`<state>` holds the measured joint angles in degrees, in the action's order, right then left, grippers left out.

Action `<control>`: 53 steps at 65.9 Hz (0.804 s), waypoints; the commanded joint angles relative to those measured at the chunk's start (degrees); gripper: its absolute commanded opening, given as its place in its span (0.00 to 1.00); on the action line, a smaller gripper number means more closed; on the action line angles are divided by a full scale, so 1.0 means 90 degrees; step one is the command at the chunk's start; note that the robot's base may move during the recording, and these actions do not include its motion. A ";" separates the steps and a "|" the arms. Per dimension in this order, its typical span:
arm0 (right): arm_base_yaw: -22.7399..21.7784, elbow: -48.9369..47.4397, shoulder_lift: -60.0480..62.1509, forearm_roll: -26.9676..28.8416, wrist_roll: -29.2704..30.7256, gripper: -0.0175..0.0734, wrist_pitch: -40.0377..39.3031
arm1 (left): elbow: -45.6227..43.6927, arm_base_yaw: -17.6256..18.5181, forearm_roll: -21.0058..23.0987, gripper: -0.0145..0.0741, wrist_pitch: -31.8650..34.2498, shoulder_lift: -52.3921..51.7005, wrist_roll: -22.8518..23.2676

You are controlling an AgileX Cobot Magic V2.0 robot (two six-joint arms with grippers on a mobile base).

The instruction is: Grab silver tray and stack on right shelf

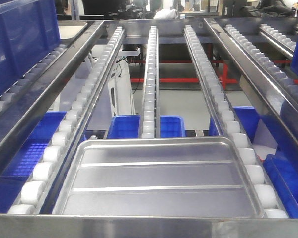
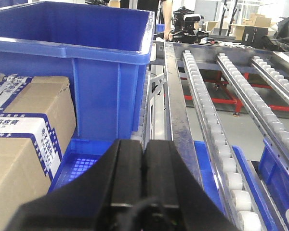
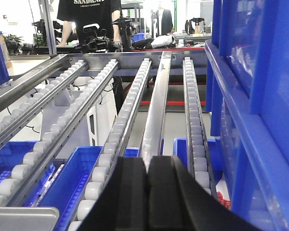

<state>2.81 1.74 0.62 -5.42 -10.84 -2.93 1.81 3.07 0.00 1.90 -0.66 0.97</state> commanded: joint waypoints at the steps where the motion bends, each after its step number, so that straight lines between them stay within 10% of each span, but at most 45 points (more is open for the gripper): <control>1: 0.0003 -0.0001 0.0112 -0.0064 0.0009 0.25 -0.0554 | 0.0154 -0.0001 0.0035 0.06 0.0522 -0.0057 0.0041; 53: 0.0003 -0.0001 0.0112 -0.0064 0.0009 0.25 -0.0600 | 0.0154 -0.0001 0.0000 0.06 0.0606 -0.0057 0.0030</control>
<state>2.81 1.74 0.62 -5.42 -10.84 -2.93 1.81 3.07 0.00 2.12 -0.66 0.97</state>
